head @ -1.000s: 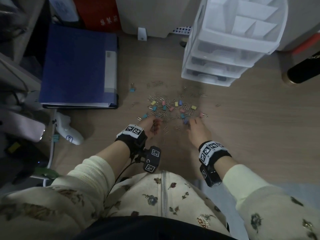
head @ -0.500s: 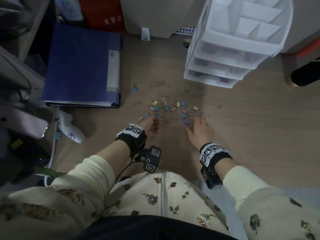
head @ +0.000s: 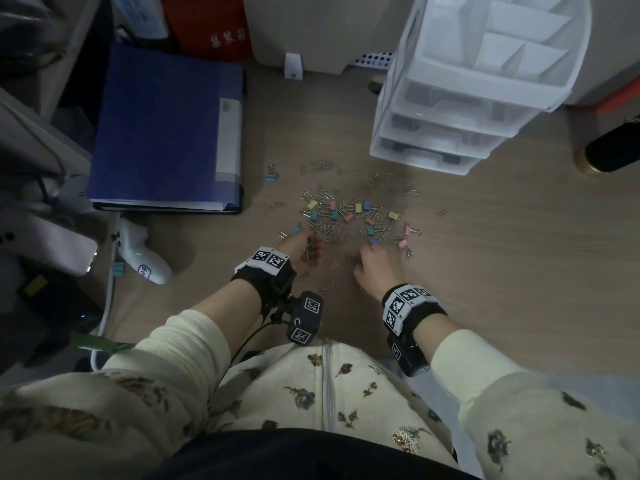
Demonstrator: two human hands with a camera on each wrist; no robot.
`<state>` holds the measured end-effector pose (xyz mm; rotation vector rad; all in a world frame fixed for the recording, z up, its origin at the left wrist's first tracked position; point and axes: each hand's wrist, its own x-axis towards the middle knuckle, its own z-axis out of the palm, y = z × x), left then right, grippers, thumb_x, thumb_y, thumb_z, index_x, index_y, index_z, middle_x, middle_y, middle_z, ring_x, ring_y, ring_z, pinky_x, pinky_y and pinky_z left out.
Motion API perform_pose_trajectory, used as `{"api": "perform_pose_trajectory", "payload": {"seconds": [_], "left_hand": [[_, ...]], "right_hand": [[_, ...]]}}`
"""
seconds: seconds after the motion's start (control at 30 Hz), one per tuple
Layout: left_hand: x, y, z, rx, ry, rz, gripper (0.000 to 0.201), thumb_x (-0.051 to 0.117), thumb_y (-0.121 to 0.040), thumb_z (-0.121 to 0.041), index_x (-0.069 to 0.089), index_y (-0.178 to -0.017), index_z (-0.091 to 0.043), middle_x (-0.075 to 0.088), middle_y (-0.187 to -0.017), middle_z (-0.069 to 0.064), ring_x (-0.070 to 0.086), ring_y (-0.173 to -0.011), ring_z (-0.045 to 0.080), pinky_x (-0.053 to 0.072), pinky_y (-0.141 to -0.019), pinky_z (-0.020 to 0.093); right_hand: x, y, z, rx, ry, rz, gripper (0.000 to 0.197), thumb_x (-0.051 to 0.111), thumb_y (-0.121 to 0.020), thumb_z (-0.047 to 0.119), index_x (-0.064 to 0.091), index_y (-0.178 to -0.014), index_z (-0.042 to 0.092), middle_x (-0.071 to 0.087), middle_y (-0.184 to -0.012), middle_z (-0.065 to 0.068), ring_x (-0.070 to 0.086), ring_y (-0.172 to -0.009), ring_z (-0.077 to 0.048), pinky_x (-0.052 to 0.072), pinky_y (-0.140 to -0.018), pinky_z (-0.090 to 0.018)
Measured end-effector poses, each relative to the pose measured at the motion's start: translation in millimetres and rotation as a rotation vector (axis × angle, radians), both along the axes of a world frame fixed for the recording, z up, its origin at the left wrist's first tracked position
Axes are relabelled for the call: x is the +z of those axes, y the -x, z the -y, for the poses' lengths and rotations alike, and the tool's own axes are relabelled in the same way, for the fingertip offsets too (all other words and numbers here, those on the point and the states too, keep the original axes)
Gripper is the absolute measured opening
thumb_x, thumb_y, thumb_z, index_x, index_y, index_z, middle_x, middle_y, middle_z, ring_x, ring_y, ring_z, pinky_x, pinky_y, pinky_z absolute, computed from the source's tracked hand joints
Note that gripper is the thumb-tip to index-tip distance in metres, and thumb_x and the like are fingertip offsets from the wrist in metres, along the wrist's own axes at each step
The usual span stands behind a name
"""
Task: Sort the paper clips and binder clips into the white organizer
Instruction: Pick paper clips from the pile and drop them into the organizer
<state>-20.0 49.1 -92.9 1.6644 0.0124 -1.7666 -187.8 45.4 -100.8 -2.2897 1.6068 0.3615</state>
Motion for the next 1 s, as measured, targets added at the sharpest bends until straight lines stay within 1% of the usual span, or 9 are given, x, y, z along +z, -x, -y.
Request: {"api": "perform_pose_trajectory", "payload": {"seconds": [0.1,0.23,0.3,0.4,0.53,0.7,0.8,0.87,1.0], "left_hand": [[1.9,-1.1,0.4,0.003,-0.005,-0.009,0.029,0.043,-0.098,-0.016,0.058,-0.074,-0.008,0.053,-0.042,-0.004,0.049,-0.033,0.006,0.04,-0.037,0.015],[3.9,-4.2,1.0,0.008,0.006,-0.03,0.025,0.044,-0.096,-0.011,0.06,-0.078,-0.005,0.053,-0.041,-0.004,0.049,-0.032,0.006,0.04,-0.037,0.014],[4.2,-5.7,0.3,0.003,0.009,-0.036,0.02,0.047,-0.094,-0.009,0.061,-0.079,-0.005,0.054,-0.042,-0.004,0.049,-0.033,0.006,0.041,-0.038,0.014],[3.0,-8.0,-1.6,-0.005,0.012,-0.028,0.015,0.053,-0.09,-0.007,0.061,-0.078,-0.007,0.055,-0.046,-0.004,0.05,-0.036,0.006,0.043,-0.04,0.016],[2.2,-10.2,-3.8,-0.019,0.024,-0.019,0.016,0.052,-0.09,-0.008,0.059,-0.075,-0.008,0.055,-0.047,-0.005,0.05,-0.037,0.005,0.043,-0.042,0.018],[2.9,-12.3,-4.5,-0.015,0.044,0.002,0.023,0.046,-0.093,-0.009,0.058,-0.073,-0.008,0.055,-0.041,-0.006,0.049,-0.034,0.004,0.042,-0.042,0.018],[2.5,-13.7,-5.0,-0.014,0.039,0.002,0.023,0.046,-0.092,-0.009,0.057,-0.072,-0.007,0.055,-0.041,-0.005,0.05,-0.033,0.005,0.044,-0.04,0.016],[1.8,-14.0,-5.7,-0.012,0.034,0.0,0.023,0.046,-0.092,-0.008,0.058,-0.073,-0.007,0.055,-0.041,-0.005,0.05,-0.033,0.005,0.044,-0.04,0.016],[0.3,-14.6,-6.6,-0.015,0.034,0.004,0.026,0.043,-0.094,-0.009,0.058,-0.073,-0.008,0.056,-0.042,-0.005,0.051,-0.034,0.004,0.044,-0.041,0.016]], "right_hand": [[1.4,-1.8,1.6,0.03,-0.022,0.002,0.02,0.05,-0.084,0.02,0.057,-0.098,0.008,0.063,-0.096,-0.01,0.06,-0.087,-0.03,0.04,-0.065,-0.032],[0.3,3.7,4.4,-0.024,-0.028,0.117,0.015,0.049,-0.081,0.021,0.055,-0.09,0.01,0.062,-0.09,-0.01,0.06,-0.086,-0.032,0.048,-0.07,-0.038],[0.1,5.8,4.1,-0.056,-0.03,0.172,0.021,0.051,-0.084,0.026,0.055,-0.098,0.01,0.061,-0.099,-0.008,0.059,-0.091,-0.031,0.049,-0.074,-0.04],[-0.2,2.9,0.3,-0.088,-0.037,0.142,0.044,0.051,-0.087,0.043,0.049,-0.118,0.012,0.054,-0.118,-0.008,0.055,-0.103,-0.028,0.046,-0.083,-0.039],[-6.4,-12.3,-11.1,-0.021,-0.081,0.088,0.06,0.055,-0.086,0.052,0.042,-0.127,0.01,0.045,-0.128,-0.01,0.049,-0.113,-0.03,0.045,-0.086,-0.038],[-8.8,-33.5,-22.8,0.063,-0.091,0.077,0.046,0.049,-0.094,0.038,0.041,-0.126,0.005,0.046,-0.126,-0.015,0.047,-0.112,-0.035,0.047,-0.081,-0.043],[-5.7,-36.1,-22.0,0.084,-0.092,0.025,0.033,0.047,-0.094,0.01,0.041,-0.126,0.002,0.045,-0.127,-0.016,0.046,-0.115,-0.037,0.048,-0.082,-0.045],[-4.0,-35.4,-20.8,0.115,-0.098,-0.014,0.042,0.045,-0.087,-0.005,0.038,-0.129,0.0,0.043,-0.129,-0.018,0.044,-0.117,-0.037,0.049,-0.084,-0.045],[-0.6,-36.1,-19.9,0.154,-0.1,-0.048,0.044,0.042,-0.088,-0.007,0.036,-0.131,-0.001,0.042,-0.13,-0.019,0.045,-0.117,-0.037,0.049,-0.083,-0.044]]}}
